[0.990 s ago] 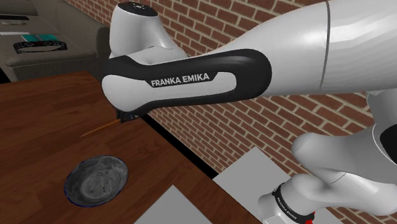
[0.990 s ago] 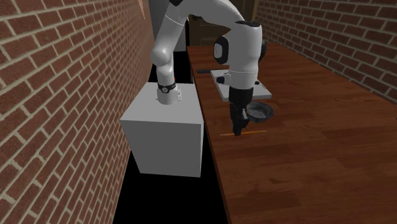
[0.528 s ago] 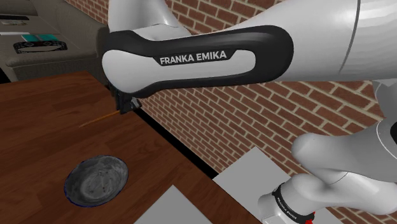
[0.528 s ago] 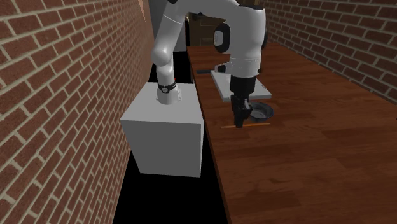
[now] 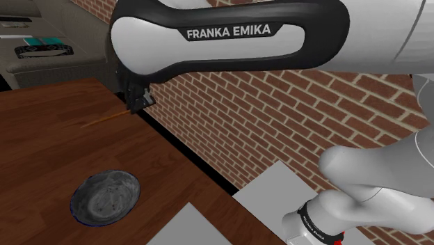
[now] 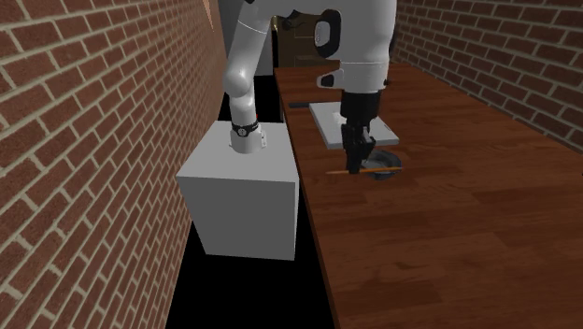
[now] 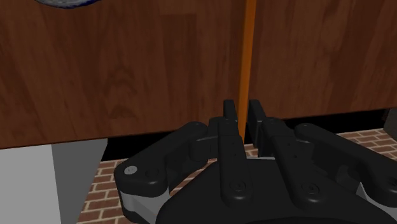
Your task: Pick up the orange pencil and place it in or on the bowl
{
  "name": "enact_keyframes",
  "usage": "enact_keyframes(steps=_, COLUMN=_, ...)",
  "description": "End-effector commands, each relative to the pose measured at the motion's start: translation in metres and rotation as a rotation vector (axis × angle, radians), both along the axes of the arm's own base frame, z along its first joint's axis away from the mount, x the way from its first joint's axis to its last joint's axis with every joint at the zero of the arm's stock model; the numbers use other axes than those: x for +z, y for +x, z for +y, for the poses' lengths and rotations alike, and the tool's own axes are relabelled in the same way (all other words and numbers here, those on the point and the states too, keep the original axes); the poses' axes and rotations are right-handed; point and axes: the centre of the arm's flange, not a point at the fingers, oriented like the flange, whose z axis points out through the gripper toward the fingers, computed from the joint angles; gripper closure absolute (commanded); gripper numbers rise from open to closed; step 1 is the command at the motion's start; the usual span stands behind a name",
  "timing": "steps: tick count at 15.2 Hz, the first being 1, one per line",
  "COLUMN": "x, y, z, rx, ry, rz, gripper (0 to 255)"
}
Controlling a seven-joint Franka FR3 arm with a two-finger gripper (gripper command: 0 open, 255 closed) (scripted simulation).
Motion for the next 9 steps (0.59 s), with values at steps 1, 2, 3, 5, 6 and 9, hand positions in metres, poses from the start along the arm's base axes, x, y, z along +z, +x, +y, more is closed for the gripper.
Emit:
enact_keyframes(steps=1, x=0.011, y=0.000, z=0.000, rx=0.000, ry=0.000, rz=0.000, gripper=255)
enact_keyframes(steps=2, x=0.017, y=0.000, z=0.000, rx=0.000, ry=0.000, rz=0.000, gripper=255)
enact_keyframes(steps=3, x=0.022, y=0.000, z=0.000, rx=0.000, ry=0.000, rz=0.000, gripper=255)
enact_keyframes(steps=5, x=0.033, y=0.000, z=0.000, rx=0.000, ry=0.000, rz=0.000, gripper=255)
enact_keyframes(steps=6, x=0.038, y=0.000, z=0.000, rx=0.000, ry=0.000, rz=0.000, gripper=255)
enact_keyframes(steps=9, x=0.047, y=-0.011, z=0.007, rx=0.000, ry=0.000, rz=0.000, gripper=255)
